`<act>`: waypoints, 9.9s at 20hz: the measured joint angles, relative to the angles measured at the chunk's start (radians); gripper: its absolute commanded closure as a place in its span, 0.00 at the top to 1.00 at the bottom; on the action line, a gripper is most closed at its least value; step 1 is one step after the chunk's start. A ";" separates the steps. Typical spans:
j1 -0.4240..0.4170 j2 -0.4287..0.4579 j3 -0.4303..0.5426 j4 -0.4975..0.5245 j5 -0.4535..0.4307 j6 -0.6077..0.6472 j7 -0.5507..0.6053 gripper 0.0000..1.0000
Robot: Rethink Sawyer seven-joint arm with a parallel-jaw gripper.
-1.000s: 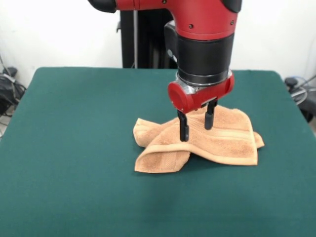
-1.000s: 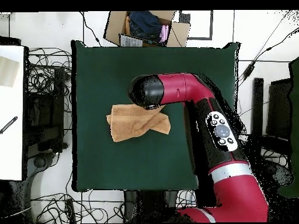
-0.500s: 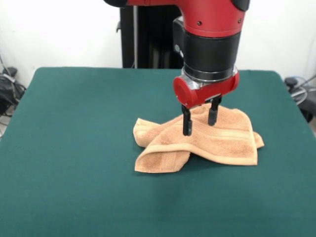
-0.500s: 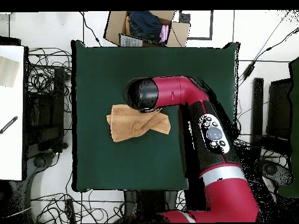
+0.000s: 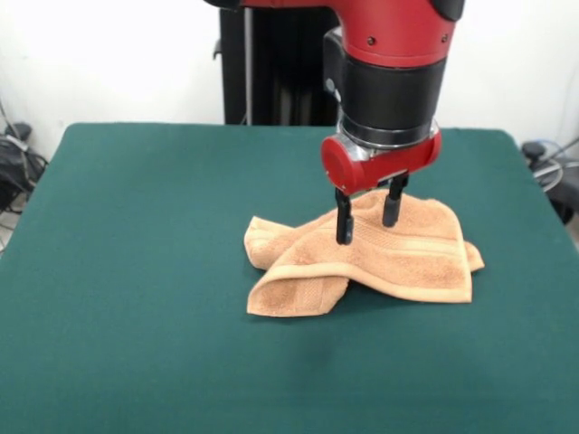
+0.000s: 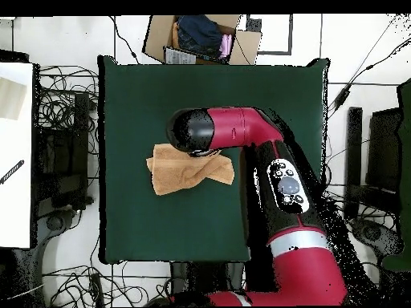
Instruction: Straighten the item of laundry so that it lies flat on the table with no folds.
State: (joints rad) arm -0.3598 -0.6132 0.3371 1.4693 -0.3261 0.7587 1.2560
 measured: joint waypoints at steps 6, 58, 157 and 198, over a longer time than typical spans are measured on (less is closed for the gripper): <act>0.003 0.000 -0.031 0.000 0.024 -0.032 0.000 1.00; 0.063 -0.127 -0.109 0.095 0.125 -0.075 0.000 1.00; 0.023 -0.169 -0.171 0.131 0.241 -0.092 0.000 1.00; 0.029 -0.169 -0.171 0.131 0.241 -0.092 0.000 1.00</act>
State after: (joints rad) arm -0.3309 -0.7817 0.1660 1.6004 -0.0850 0.6669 1.2560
